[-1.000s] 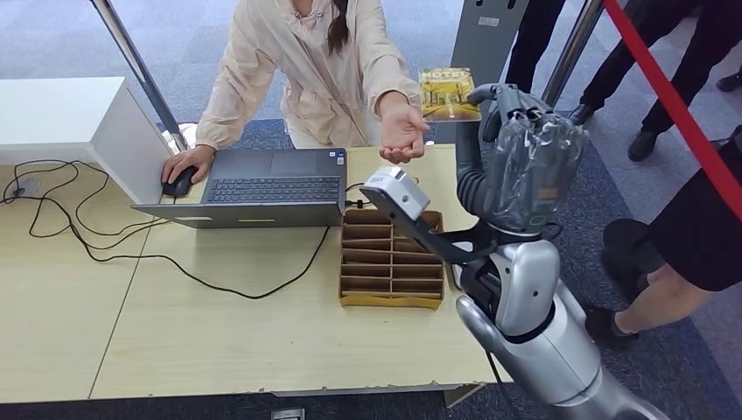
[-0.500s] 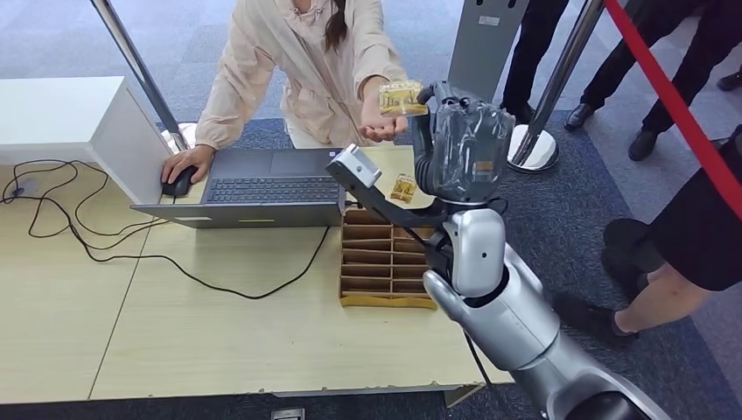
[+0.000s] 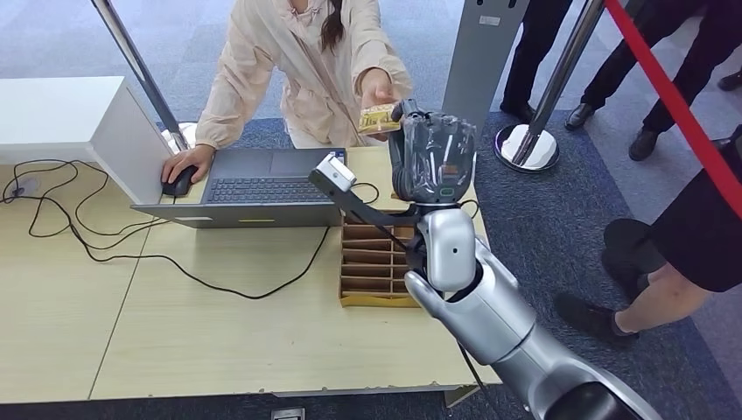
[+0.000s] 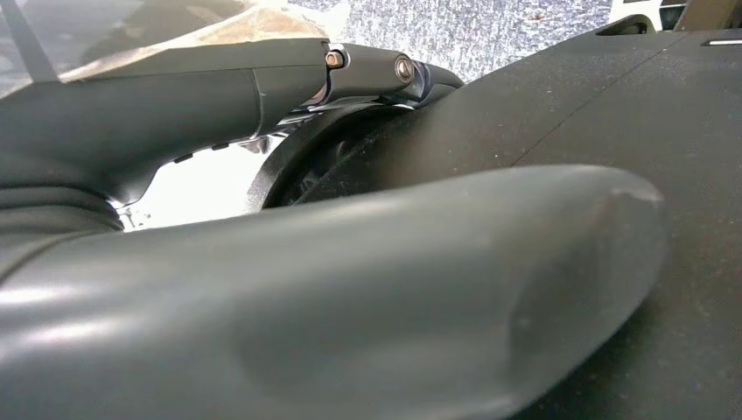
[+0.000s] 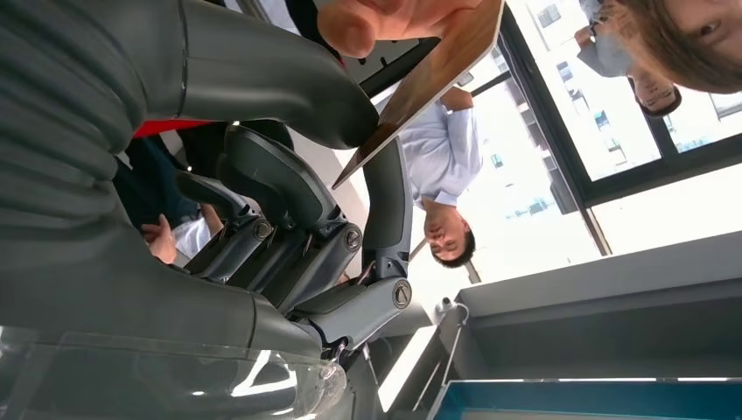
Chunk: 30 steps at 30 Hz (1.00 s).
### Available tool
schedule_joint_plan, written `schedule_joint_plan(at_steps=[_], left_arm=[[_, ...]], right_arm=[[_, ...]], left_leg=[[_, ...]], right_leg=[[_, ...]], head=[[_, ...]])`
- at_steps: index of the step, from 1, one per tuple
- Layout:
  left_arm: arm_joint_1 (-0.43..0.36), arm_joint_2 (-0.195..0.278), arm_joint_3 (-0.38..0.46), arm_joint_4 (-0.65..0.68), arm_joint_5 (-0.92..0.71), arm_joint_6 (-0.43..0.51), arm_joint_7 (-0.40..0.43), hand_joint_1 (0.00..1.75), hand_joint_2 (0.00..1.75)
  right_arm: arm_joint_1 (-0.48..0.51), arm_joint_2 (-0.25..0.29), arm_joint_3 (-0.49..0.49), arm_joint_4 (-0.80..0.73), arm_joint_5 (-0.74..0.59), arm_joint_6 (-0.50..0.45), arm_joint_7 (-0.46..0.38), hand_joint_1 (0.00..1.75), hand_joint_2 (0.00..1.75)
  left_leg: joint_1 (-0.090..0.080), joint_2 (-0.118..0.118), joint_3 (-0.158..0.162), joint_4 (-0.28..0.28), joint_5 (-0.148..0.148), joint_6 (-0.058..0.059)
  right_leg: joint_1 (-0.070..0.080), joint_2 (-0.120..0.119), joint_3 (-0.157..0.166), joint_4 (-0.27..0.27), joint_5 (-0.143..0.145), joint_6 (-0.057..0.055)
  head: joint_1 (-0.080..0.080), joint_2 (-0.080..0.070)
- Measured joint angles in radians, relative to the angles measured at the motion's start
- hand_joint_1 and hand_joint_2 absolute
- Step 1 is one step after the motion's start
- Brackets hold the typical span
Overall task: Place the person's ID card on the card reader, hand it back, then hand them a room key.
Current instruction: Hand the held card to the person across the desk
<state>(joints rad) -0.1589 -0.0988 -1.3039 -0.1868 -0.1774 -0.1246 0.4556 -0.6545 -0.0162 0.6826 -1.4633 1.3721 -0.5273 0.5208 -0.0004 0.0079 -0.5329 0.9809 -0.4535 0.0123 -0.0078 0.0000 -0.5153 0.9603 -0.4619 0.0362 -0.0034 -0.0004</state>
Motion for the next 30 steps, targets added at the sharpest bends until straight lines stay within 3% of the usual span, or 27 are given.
schedule_joint_plan(at_steps=[12,15,16,17,19,20,22,26,30], left_arm=[[0.000,0.000,0.000,0.001,0.000,-0.006,0.003,0.00,0.00],[0.000,0.000,0.000,0.001,0.000,-0.007,0.003,0.00,0.00],[-0.001,0.000,0.000,0.001,0.000,-0.008,0.003,0.00,0.00],[-0.001,0.000,0.000,0.001,0.000,-0.008,0.003,0.00,0.00],[-0.001,0.000,0.000,0.001,0.000,-0.008,0.003,0.00,0.00],[-0.001,0.000,0.000,0.001,0.000,-0.009,0.003,0.00,0.00],[-0.001,0.000,0.000,0.001,-0.001,-0.009,0.003,0.00,0.00],[-0.001,0.000,0.000,0.001,-0.001,-0.010,0.004,0.00,0.00],[-0.001,0.000,-0.001,0.001,-0.001,-0.011,0.004,0.00,0.00]], right_arm=[[0.000,0.020,0.017,0.067,-0.014,-0.007,-0.002,1.73,1.75],[0.000,0.025,0.021,0.080,-0.016,-0.007,-0.004,1.57,1.75],[0.000,0.026,0.023,0.084,-0.016,-0.007,-0.004,1.41,1.75],[0.000,0.026,0.024,0.087,-0.016,-0.007,-0.004,1.13,1.75],[0.000,0.027,0.026,0.093,-0.016,-0.007,-0.004,0.43,1.75],[0.000,0.028,0.027,0.096,-0.016,-0.007,-0.004,0.16,1.75],[0.000,0.030,0.029,0.103,-0.017,-0.007,-0.004,0.00,1.75],[-0.001,0.034,0.030,0.115,-0.017,-0.008,-0.004,0.00,0.00],[-0.001,0.036,0.030,0.124,-0.016,-0.014,-0.002,0.00,0.00]], left_leg=[[0.000,0.000,0.000,0.000,0.000,0.000],[0.000,0.000,0.000,0.000,0.000,0.000],[0.000,0.000,0.000,0.000,0.000,0.000],[0.000,0.000,0.000,0.000,0.000,0.000],[0.000,0.000,0.000,0.000,0.000,0.000],[0.000,0.000,0.000,0.000,0.000,0.000],[0.000,0.000,0.000,0.000,0.000,0.000],[0.000,0.000,0.000,0.000,0.000,0.000],[0.000,0.000,0.000,0.000,0.000,0.000]], right_leg=[[0.000,0.000,0.000,0.000,0.000,0.000],[0.000,0.000,0.000,0.000,0.000,0.000],[0.000,0.000,0.000,0.000,0.000,0.000],[0.000,0.000,0.000,0.000,0.000,0.000],[0.000,0.000,0.000,0.000,0.000,0.000],[0.000,0.000,0.000,0.000,0.000,0.000],[0.000,0.000,0.000,0.000,0.000,0.000],[0.000,0.000,0.000,0.000,0.000,0.000],[0.000,0.000,0.000,0.000,0.000,0.000]], head=[[0.000,0.000],[0.000,0.000],[0.000,0.000],[0.000,0.000],[0.000,0.000],[0.000,0.000],[0.000,0.000],[0.000,0.000],[0.000,0.000]])
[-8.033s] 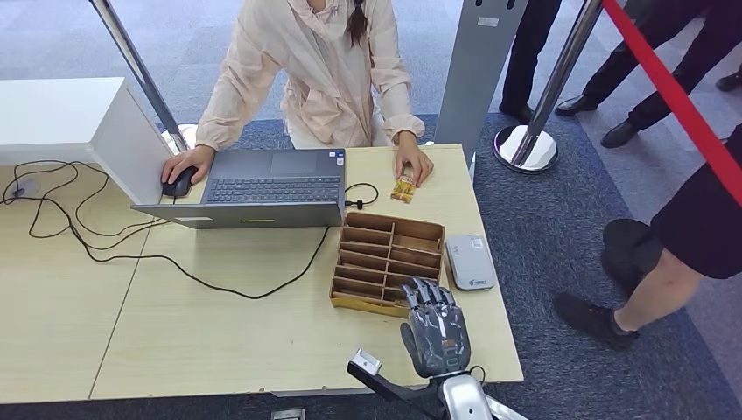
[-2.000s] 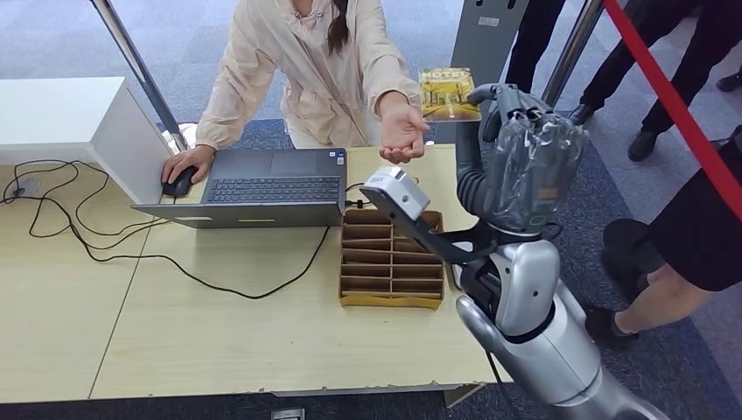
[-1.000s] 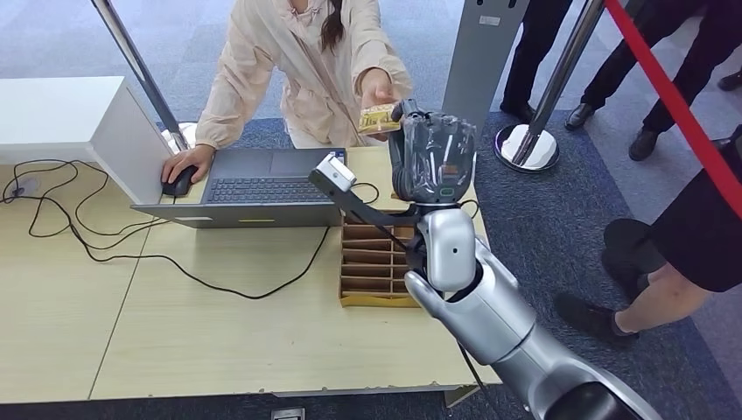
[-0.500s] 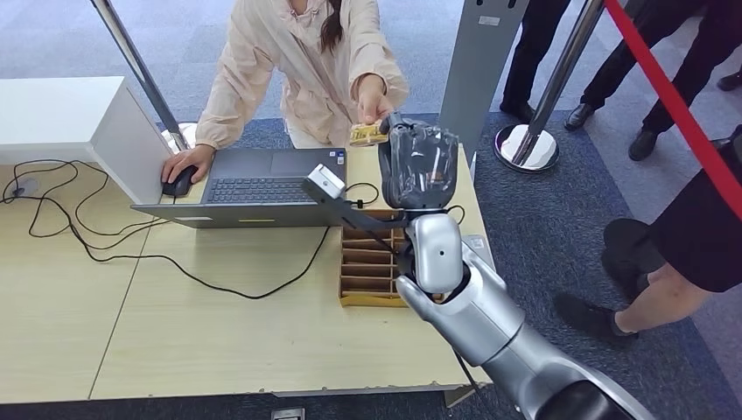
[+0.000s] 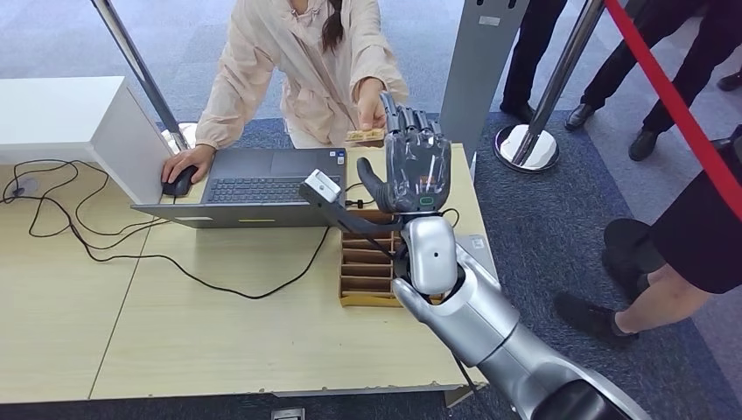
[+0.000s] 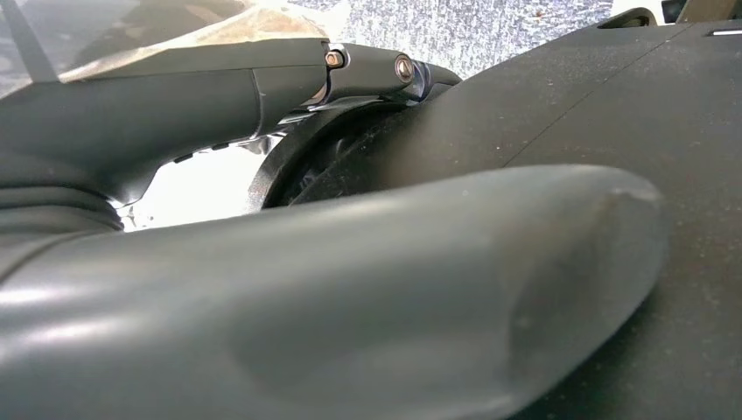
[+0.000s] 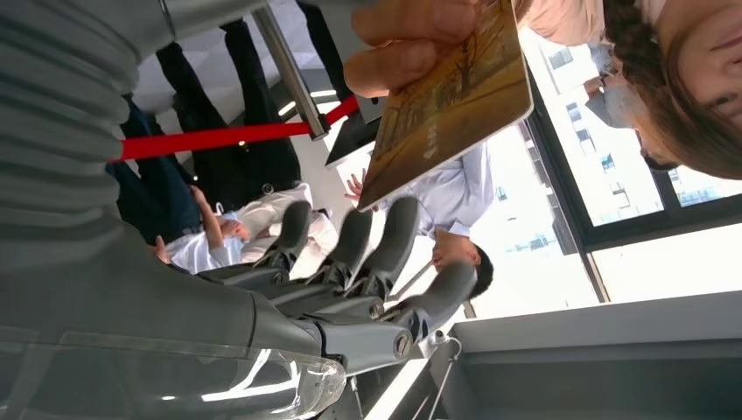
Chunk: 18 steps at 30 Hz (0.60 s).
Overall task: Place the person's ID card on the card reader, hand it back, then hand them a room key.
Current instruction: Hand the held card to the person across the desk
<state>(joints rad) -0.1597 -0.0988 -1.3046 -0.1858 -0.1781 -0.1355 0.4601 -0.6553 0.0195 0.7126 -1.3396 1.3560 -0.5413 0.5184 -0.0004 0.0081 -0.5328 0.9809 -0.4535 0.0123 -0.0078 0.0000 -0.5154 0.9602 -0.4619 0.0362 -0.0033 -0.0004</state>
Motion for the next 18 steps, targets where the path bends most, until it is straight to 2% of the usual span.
schedule_joint_plan(at_steps=[7,11,18], left_arm=[[0.000,0.000,0.000,0.000,0.000,-0.001,0.001,0.00,0.00],[0.000,0.000,0.000,0.000,0.000,0.000,0.002,0.00,0.00],[0.001,0.000,0.003,0.000,0.000,0.008,0.004,0.00,0.00]], right_arm=[[0.001,0.001,0.000,0.002,0.002,-0.010,0.005,0.00,0.00],[0.011,0.000,-0.001,-0.027,-0.020,-0.024,0.001,0.00,1.75],[0.076,-0.028,-0.014,-0.192,-0.087,-0.028,-0.005,0.00,1.75]], left_leg=[[0.000,0.000,0.000,0.000,0.000,0.000],[0.000,0.000,0.000,0.000,0.000,0.000],[0.000,0.001,0.000,0.000,0.000,0.000]], right_leg=[[0.000,0.000,0.000,0.000,0.000,0.000],[0.000,0.000,0.000,0.000,0.000,0.000],[0.000,0.000,-0.001,0.000,0.000,0.000]], head=[[0.000,0.000],[0.000,0.000],[0.000,0.000]])
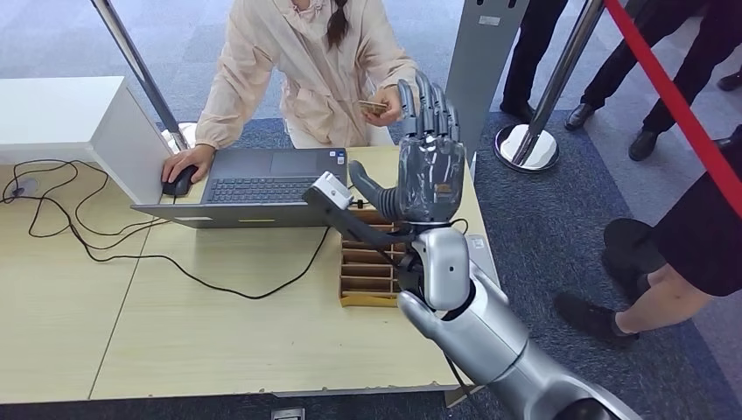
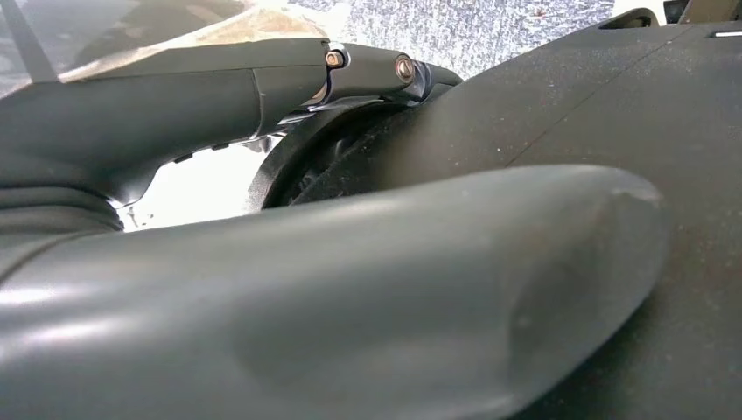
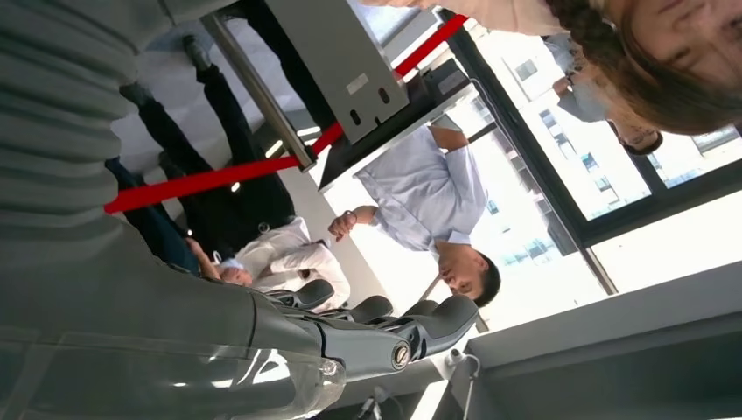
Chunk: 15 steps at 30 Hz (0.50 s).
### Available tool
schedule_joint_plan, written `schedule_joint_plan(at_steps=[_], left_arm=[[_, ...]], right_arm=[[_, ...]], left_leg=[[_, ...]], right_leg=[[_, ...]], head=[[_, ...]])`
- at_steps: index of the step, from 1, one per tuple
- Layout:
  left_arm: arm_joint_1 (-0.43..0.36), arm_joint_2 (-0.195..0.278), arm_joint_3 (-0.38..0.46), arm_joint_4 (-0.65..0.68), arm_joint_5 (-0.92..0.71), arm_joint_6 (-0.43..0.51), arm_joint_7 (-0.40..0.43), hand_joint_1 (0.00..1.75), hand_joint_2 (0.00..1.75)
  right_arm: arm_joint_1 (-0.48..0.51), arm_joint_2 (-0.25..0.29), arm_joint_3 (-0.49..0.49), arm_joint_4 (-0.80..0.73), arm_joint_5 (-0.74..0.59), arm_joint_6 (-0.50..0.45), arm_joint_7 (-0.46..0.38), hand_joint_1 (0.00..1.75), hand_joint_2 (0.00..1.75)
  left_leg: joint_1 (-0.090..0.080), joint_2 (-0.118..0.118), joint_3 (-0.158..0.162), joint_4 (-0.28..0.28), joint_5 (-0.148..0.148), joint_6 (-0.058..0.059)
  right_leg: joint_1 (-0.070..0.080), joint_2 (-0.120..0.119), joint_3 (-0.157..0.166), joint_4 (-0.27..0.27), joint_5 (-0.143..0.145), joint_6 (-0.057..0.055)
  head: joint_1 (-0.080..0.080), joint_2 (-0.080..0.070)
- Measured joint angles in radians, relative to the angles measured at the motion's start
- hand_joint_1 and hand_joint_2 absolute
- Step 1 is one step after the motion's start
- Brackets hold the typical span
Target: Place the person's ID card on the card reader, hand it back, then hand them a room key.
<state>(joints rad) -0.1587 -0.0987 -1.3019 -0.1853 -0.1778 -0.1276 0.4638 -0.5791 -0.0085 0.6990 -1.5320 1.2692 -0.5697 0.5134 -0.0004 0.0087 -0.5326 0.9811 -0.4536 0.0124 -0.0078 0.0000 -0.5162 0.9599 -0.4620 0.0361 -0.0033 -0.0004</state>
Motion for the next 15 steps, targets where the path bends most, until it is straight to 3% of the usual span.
schedule_joint_plan(at_steps=[15], left_arm=[[0.004,0.000,0.012,0.002,0.001,0.029,0.004,0.00,0.00]], right_arm=[[0.231,-0.139,-0.086,-0.370,-0.107,-0.030,-0.011,0.00,1.75]], left_leg=[[0.000,0.000,0.000,0.000,-0.001,0.000]], right_leg=[[0.000,0.000,0.000,0.000,0.000,0.000]], head=[[0.000,0.000]])
